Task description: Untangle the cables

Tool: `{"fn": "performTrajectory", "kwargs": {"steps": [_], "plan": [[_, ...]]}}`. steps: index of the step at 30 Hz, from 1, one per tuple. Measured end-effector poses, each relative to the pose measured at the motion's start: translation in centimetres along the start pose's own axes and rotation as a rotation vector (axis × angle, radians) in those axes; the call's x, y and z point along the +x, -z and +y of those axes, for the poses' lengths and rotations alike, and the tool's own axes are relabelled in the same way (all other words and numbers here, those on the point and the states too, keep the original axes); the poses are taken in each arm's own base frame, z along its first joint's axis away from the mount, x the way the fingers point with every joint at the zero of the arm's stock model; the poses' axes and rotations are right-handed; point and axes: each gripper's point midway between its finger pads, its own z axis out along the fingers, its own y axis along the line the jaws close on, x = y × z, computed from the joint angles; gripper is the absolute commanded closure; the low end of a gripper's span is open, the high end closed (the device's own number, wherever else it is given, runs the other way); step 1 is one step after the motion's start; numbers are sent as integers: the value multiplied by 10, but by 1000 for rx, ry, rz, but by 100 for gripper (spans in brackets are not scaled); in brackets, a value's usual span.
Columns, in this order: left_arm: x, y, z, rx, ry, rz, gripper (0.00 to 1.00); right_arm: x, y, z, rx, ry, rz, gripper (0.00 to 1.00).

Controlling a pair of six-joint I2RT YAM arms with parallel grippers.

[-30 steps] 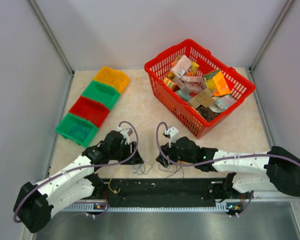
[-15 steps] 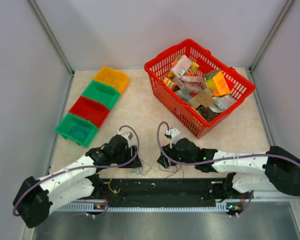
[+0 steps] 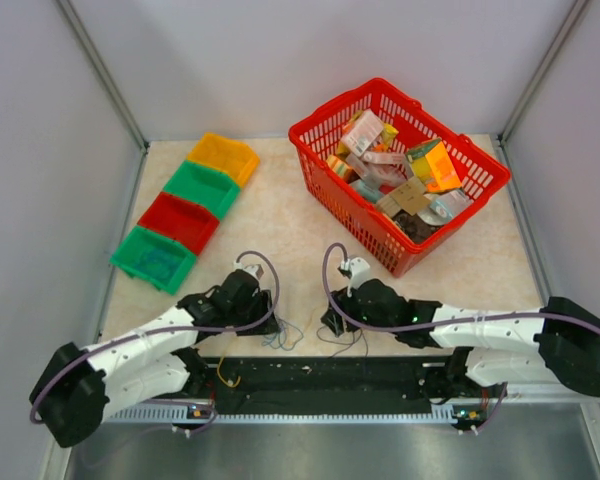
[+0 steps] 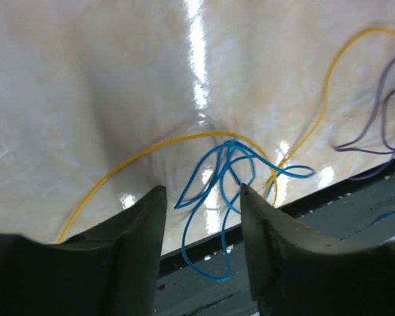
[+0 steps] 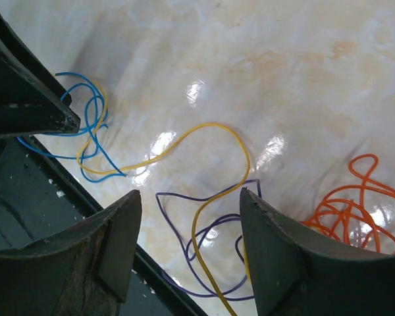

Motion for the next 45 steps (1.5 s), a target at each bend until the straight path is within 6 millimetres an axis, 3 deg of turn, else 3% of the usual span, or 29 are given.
{"fn": "performTrajectory", "kwargs": {"steps": [2, 7, 9, 12, 14, 18, 21, 28, 33, 38, 42, 45], "plan": [[15, -11, 10, -50, 2, 88, 66, 1, 3, -5, 19, -7, -10, 39], [13, -12, 7, -42, -10, 90, 95, 5, 7, -21, 70, -44, -23, 41], [11, -10, 7, -44, -21, 78, 100, 6, 7, -28, 97, -67, -23, 48], [-4, 4, -1, -32, -45, 19, 100, 5, 4, -43, 154, -111, -21, 71], [-24, 19, -12, -14, -72, -61, 100, 13, 0, -53, 205, -127, 10, 85], [-87, 74, -46, 34, -138, -317, 100, 24, -6, -66, 290, -146, 62, 100], [-129, 124, -64, 44, -185, -513, 100, 22, -6, -73, 352, -161, 64, 100], [-189, 220, -77, -44, -263, -799, 100, 17, 1, -97, 496, -182, 26, 100], [-214, 273, -68, -153, -286, -955, 100, 15, 8, -111, 578, -182, -6, 100], [-225, 311, -61, -212, -296, -1072, 100, 14, 13, -120, 623, -164, -18, 100], [-231, 324, -69, -190, -299, -1113, 100, 14, 13, -119, 610, -126, 1, 99], [-236, 314, -72, -207, -311, -1087, 100, 13, 13, -113, 569, -100, 16, 98]]}}
